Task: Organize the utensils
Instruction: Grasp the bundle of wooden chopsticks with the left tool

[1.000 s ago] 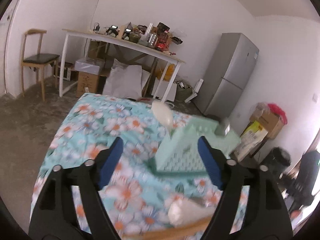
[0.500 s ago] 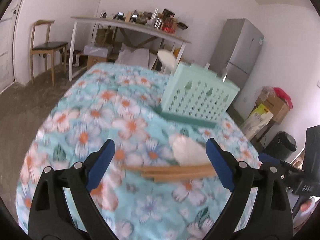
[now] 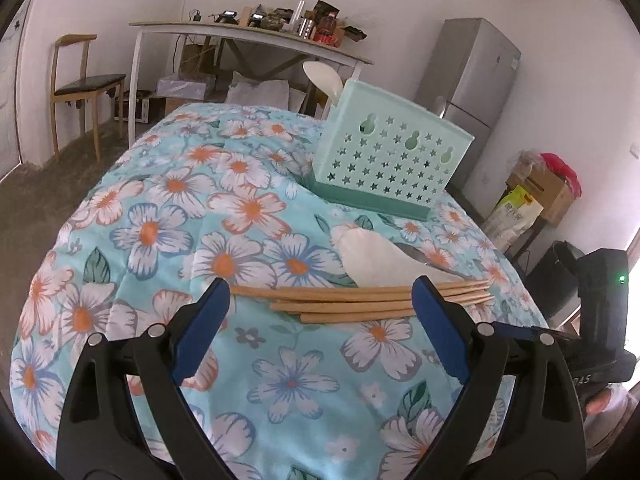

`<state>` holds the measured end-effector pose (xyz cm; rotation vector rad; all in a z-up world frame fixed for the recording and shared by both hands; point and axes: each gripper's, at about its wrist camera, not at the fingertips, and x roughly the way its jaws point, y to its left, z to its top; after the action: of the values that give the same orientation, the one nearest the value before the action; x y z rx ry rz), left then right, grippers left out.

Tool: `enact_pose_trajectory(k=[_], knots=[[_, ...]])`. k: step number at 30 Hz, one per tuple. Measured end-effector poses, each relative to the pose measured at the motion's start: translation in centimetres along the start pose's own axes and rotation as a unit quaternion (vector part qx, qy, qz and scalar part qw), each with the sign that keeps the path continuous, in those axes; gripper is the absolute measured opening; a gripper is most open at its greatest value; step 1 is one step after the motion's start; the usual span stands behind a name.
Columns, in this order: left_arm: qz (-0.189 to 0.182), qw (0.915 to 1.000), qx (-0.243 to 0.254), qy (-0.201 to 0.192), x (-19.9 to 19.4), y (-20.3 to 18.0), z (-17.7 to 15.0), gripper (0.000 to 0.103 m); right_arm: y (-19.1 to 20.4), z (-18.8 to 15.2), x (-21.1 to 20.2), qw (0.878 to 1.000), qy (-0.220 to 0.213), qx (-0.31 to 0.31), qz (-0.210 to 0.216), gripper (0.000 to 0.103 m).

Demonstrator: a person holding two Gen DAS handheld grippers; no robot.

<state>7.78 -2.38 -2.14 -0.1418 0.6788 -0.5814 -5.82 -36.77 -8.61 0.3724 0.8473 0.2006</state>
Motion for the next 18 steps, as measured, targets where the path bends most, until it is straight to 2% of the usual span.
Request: enact_pose_trajectory(k=[3,11,18], knots=[[-0.001,0.9999,-0.011,0.010,0.5,0.4,-0.2,0.088,-0.3,-0.3,-0.4,1.000,-0.013,0.003,0.008,0.097],[-0.018,0.9997,-0.011,0.007,0.8,-0.1,1.0,0.073,0.4,-0.7,-0.2,1.000,-0.022,-0.011,-0.013,0.097],[-0.030,0.9985,-0.021,0.040,4.1,-0.4,3.7,0.049,0.2,-0.8,-0.3,0.999,-0.031,-0.014,-0.005,0.097]])
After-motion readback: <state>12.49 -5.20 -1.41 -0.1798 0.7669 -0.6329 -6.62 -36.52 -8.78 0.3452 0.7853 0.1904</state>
